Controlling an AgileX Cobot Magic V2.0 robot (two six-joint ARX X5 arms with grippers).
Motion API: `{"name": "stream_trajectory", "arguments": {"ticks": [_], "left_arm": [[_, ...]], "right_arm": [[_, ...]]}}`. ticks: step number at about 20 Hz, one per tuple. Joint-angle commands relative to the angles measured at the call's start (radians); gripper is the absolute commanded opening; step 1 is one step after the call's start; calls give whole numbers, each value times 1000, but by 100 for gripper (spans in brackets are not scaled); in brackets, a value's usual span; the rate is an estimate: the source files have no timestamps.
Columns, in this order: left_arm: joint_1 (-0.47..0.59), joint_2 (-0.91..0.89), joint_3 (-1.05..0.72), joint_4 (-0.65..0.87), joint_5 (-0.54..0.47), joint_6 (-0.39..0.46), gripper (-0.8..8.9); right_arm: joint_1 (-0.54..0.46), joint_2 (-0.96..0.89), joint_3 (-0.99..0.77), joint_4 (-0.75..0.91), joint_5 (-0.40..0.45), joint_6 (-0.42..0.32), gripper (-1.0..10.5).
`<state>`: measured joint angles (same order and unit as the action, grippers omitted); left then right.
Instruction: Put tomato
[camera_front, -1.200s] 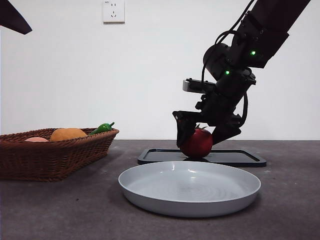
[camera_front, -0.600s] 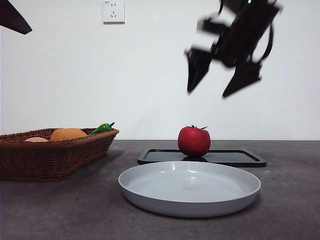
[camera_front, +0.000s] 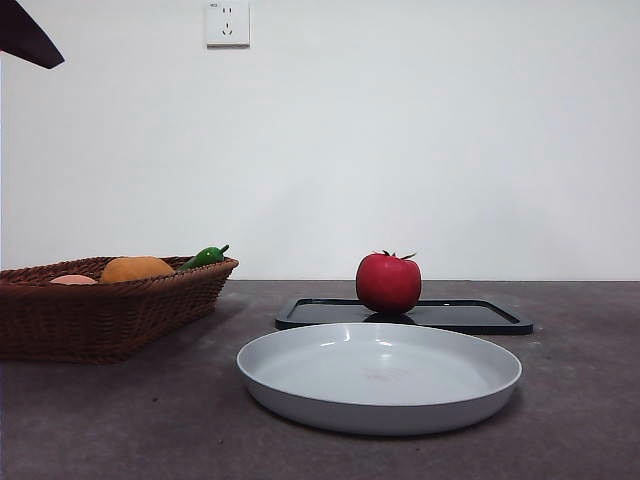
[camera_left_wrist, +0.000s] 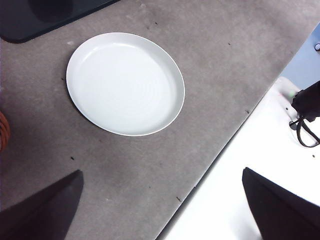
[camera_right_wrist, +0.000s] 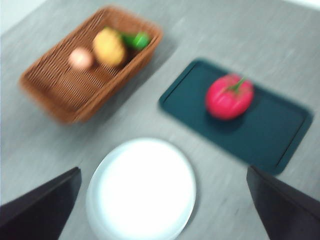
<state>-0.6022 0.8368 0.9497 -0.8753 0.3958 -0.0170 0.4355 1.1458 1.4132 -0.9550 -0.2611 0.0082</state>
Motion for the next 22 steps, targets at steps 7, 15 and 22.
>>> {"name": "stream_trajectory", "arguments": {"ticks": [7, 15, 22], "left_arm": [[-3, 5, 22, 8, 4, 0, 496], [-3, 5, 22, 8, 4, 1, 485], [-3, 5, 22, 8, 4, 1, 11]], "right_arm": [[180, -195, -186, -27, -1, 18, 480], [230, -305, -426, 45, -26, 34, 328], [230, -305, -426, 99, -27, 33, 7]]}}
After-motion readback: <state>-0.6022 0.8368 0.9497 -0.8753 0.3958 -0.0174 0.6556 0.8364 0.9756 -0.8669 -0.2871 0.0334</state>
